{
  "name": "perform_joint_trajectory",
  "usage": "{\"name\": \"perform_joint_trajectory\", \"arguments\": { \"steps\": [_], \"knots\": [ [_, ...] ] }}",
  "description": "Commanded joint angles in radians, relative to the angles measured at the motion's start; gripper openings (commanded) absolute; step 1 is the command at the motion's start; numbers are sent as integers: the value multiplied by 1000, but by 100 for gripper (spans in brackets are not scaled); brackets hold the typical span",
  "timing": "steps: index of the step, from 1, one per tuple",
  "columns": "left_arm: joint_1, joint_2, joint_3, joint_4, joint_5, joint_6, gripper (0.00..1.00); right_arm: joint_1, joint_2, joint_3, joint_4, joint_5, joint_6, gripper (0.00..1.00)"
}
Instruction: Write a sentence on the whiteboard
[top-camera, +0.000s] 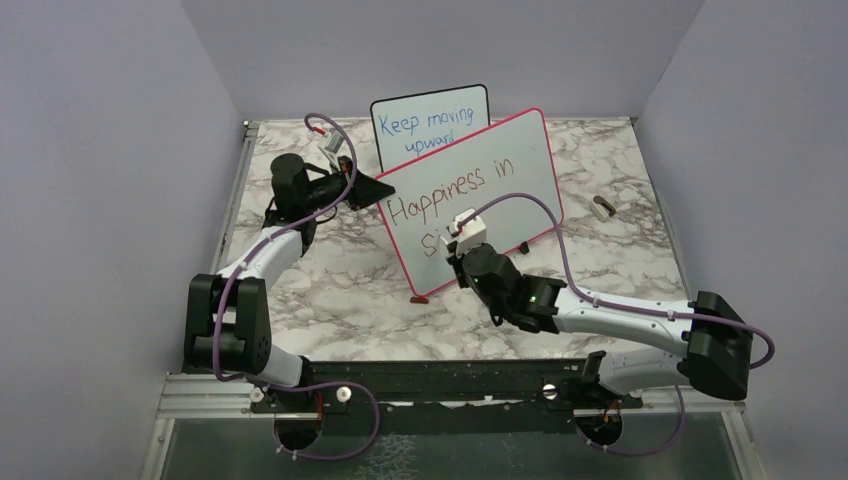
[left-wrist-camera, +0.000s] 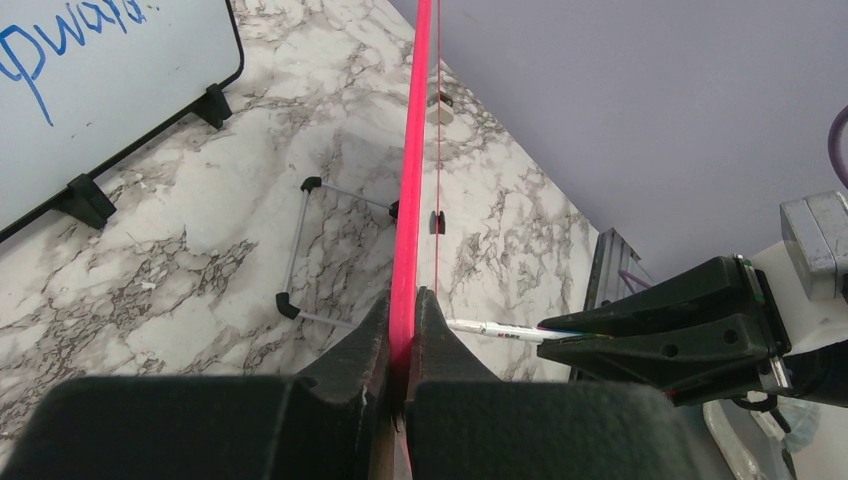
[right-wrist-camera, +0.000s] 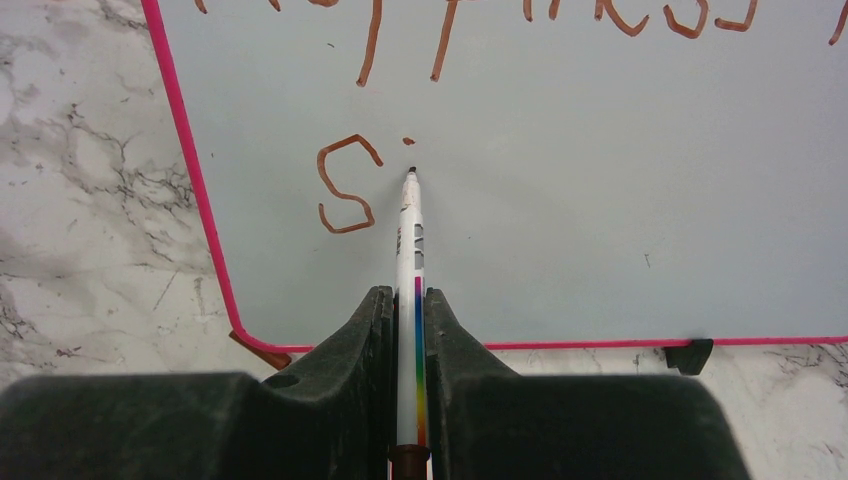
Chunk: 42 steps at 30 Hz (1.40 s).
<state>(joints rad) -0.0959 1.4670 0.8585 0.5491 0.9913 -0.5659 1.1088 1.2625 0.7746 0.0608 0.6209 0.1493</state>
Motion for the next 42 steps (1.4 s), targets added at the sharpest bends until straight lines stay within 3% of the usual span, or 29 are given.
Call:
{"name": "perform_joint_trajectory", "arguments": {
  "steps": [1,9,30,42],
  "knots": [
    [-10,30,-3,-86,-37,63,0,-3,13,2,46,2,6,1],
    [-10,32,-3,-86,-37,63,0,-3,23,-5,81,17,6,1],
    [-11,31,-3,-87,-37,63,0,-3,-9,-52,-42,39,91,1],
    [-11,29,-3,-87,-38,63,0,-3,-2,-37,-110,-26,97,1]
  ]
}}
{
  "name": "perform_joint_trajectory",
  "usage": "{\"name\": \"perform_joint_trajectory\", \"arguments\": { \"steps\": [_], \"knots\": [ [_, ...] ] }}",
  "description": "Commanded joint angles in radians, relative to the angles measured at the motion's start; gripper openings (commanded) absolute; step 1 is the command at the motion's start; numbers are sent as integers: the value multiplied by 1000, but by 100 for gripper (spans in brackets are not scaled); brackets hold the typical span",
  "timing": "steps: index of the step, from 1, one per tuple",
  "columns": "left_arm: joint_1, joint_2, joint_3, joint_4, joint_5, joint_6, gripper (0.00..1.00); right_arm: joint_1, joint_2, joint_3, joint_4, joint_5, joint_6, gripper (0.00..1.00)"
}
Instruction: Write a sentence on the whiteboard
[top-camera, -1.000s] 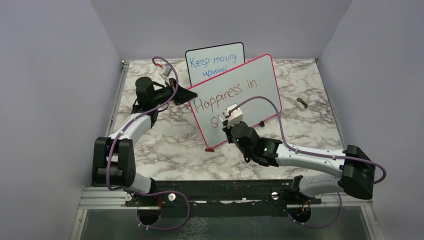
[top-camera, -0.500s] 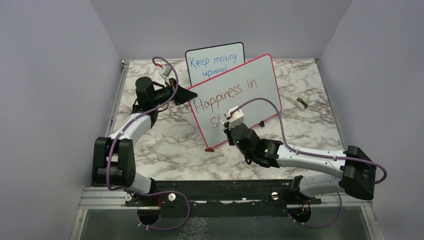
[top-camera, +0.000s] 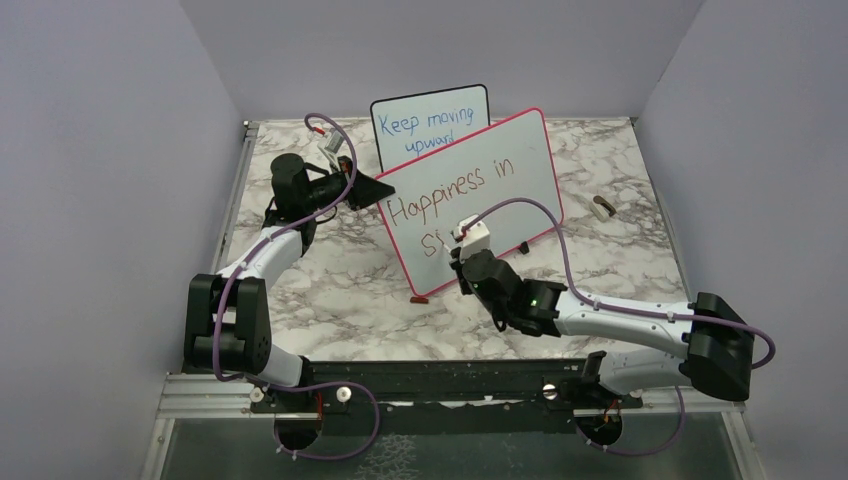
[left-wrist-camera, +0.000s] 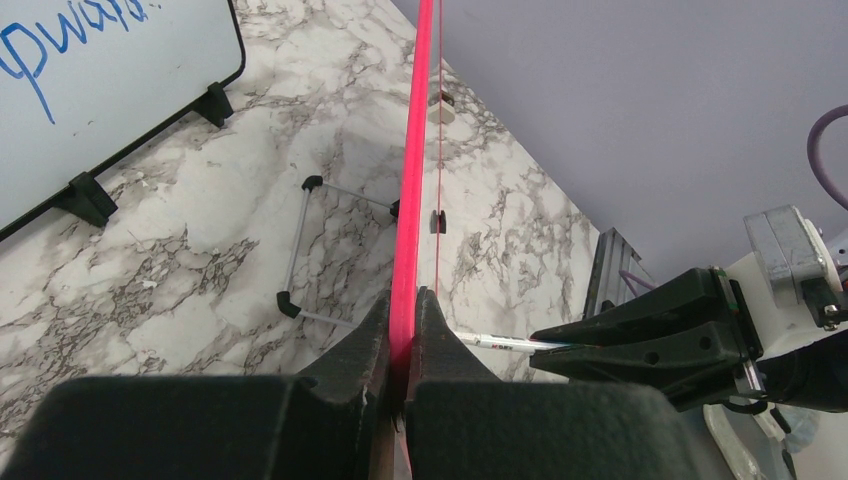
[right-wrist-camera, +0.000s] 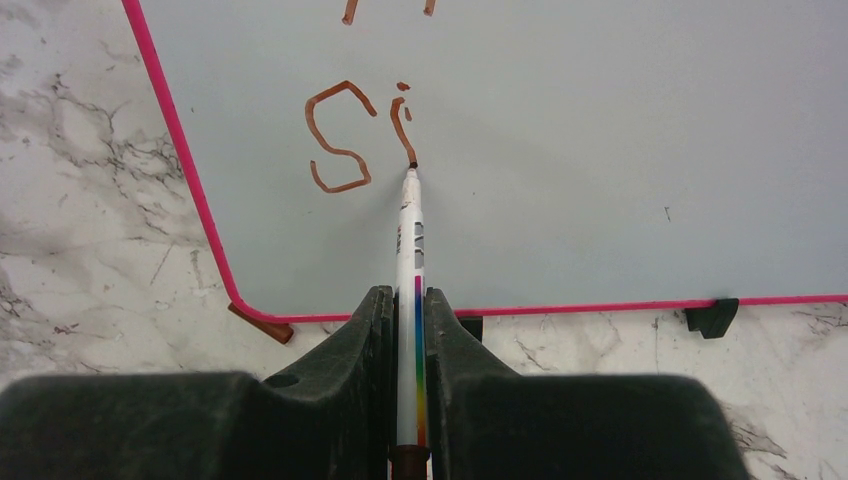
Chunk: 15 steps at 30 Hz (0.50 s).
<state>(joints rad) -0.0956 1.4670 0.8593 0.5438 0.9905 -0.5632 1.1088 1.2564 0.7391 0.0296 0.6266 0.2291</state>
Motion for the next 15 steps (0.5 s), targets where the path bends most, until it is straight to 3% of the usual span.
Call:
{"name": "perform_joint_trajectory", "arguments": {
  "steps": [1,15],
  "knots": [
    [-12,29,-3,-82,-38,60,0,-3,4,-1,-83,-35,17,1],
    [-11,31,-3,-84,-39,62,0,-2,-37,4,-47,-19,-17,1]
  ]
}}
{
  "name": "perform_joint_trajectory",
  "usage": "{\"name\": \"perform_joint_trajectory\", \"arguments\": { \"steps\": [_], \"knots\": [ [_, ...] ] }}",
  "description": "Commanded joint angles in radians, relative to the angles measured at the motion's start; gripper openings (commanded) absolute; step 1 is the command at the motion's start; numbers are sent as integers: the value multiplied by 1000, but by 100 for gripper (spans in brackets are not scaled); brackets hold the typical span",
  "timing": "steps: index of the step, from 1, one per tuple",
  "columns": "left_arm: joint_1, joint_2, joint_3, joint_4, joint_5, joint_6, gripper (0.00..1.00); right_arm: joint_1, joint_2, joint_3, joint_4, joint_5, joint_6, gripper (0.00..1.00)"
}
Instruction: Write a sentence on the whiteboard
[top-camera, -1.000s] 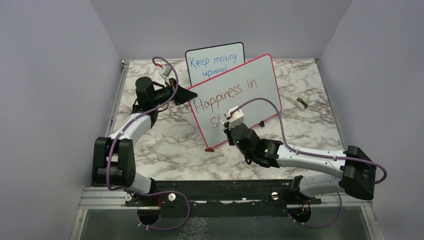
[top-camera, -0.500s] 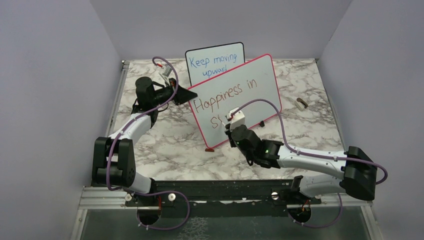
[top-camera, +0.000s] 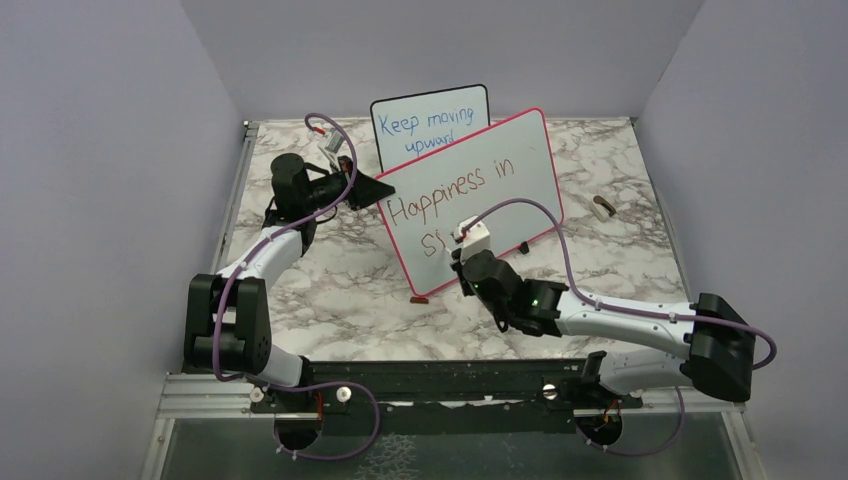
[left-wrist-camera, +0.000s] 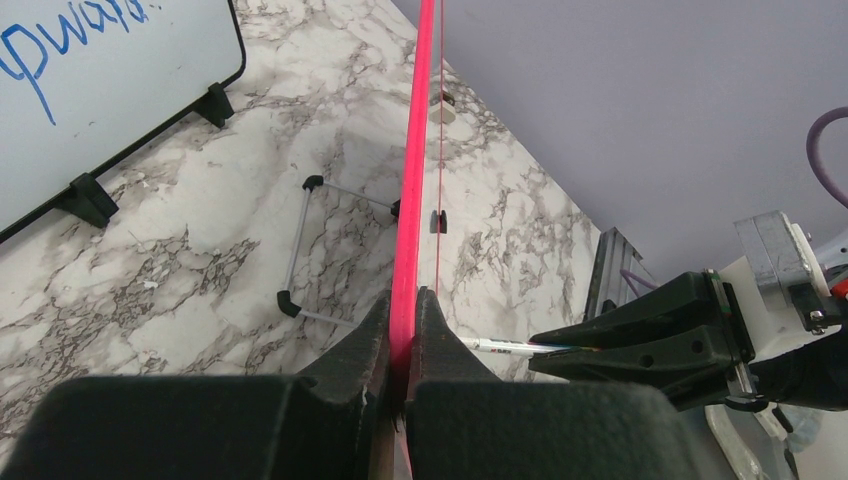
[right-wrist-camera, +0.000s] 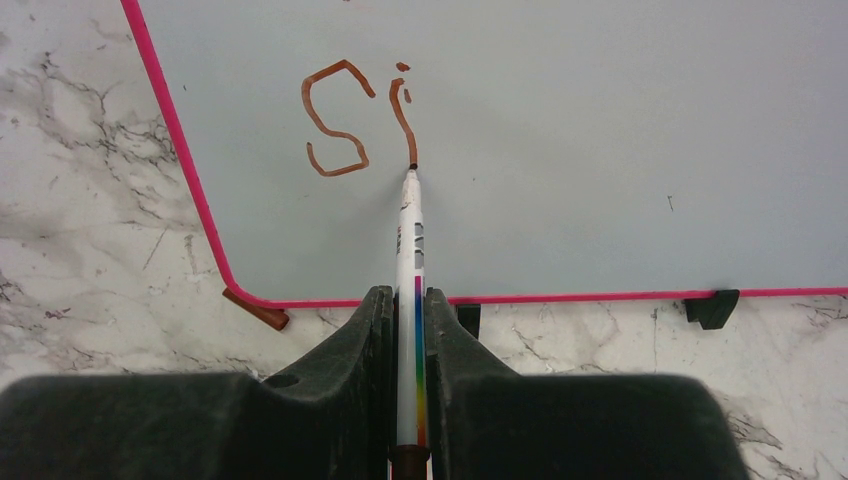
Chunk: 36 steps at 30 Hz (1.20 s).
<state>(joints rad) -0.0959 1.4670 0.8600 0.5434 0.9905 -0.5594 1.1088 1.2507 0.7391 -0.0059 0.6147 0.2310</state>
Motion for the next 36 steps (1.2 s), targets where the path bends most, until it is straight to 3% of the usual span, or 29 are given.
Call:
{"name": "perform_joint_trajectory", "arguments": {
  "steps": [1,9,36],
  "knots": [
    [-11,31,-4,-83,-39,58,0,-3,-39,4,-5,-5,-24,1],
    [-10,32,-4,-85,-38,59,0,-4,-57,3,67,52,-73,1],
    [-11,35,-3,-88,-38,60,0,-39,9,29,150,16,-95,1]
  ]
}}
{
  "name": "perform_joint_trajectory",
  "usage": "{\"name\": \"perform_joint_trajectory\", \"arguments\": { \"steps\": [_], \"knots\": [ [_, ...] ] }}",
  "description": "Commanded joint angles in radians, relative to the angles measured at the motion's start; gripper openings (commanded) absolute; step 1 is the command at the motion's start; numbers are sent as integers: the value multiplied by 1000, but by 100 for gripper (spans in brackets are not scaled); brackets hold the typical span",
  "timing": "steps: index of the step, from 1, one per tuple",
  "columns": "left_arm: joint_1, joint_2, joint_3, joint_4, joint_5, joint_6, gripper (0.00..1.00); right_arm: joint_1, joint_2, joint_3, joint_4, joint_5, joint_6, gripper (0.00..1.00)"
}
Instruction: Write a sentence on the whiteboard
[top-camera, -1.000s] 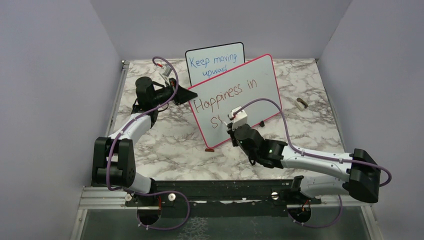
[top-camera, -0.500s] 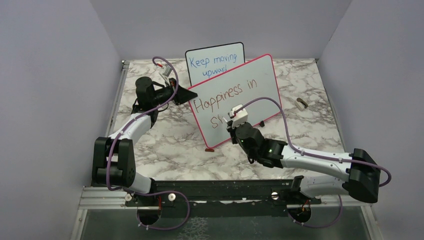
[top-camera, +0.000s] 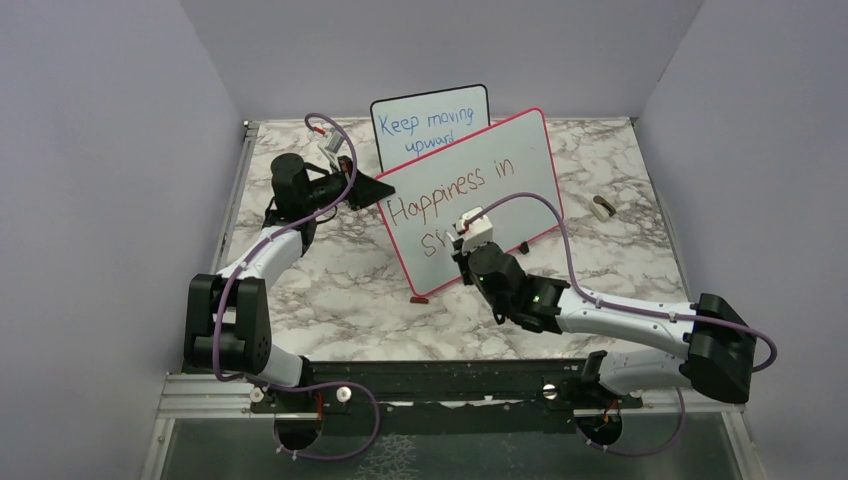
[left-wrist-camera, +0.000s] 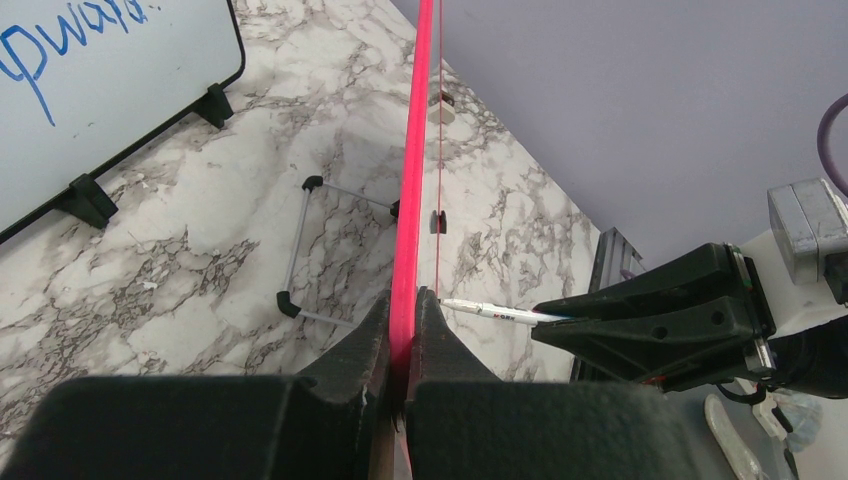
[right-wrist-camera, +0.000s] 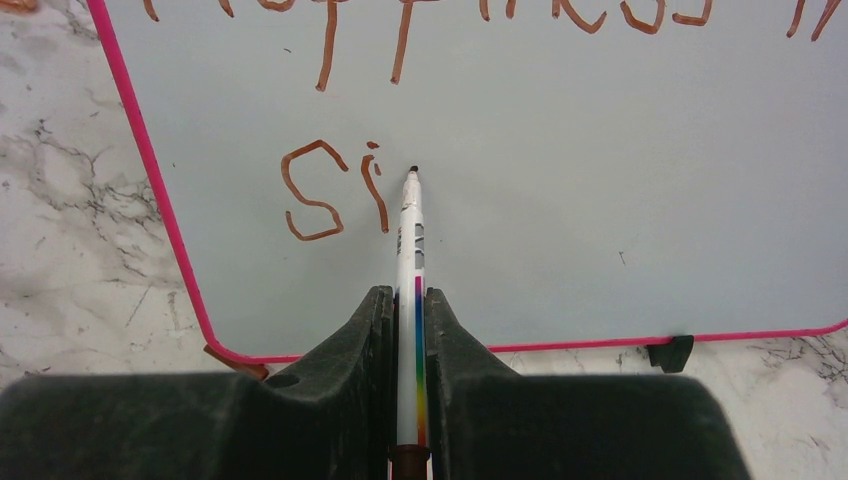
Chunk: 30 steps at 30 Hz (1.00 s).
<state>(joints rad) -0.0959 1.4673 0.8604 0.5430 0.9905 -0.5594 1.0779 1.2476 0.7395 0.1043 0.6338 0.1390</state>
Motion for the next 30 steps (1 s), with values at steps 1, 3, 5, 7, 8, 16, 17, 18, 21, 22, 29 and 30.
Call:
{"name": "perform_joint_trajectory", "arguments": {
  "steps": [1,3,5,7,8,16,17,18,21,22,29,30],
  "knots": [
    [-11,34,-3,-87,-38,60,0,-9,13,28,39,-6,-3,1],
    [-11,34,-3,-87,-38,61,0,-11,15,28,32,-7,-1,1],
    [-11,34,-3,-87,-38,61,0,-12,12,26,23,-8,4,1],
    [-12,34,-3,-87,-38,61,0,-12,8,20,12,-9,12,1],
    [-11,34,-3,-87,-38,61,0,-12,6,17,5,-10,16,1],
    [-13,34,-3,-87,-39,61,0,-12,-2,-2,-71,-24,63,1],
    [-12,34,-3,-87,-39,61,0,-12,-3,-6,-78,-26,69,1],
    [-12,35,-3,-87,-39,61,0,-12,-4,-10,-88,-29,74,1],
    [-12,36,-3,-89,-39,61,0,-12,-10,-20,-103,-39,90,1],
    [-11,36,-2,-88,-39,61,0,-12,-13,-21,-103,-42,93,1],
    [-12,39,-2,-89,-40,62,0,-12,-17,-23,-145,-62,99,1],
    [-12,39,-1,-89,-39,62,0,-12,-18,-23,-149,-64,100,1]
  ]
}}
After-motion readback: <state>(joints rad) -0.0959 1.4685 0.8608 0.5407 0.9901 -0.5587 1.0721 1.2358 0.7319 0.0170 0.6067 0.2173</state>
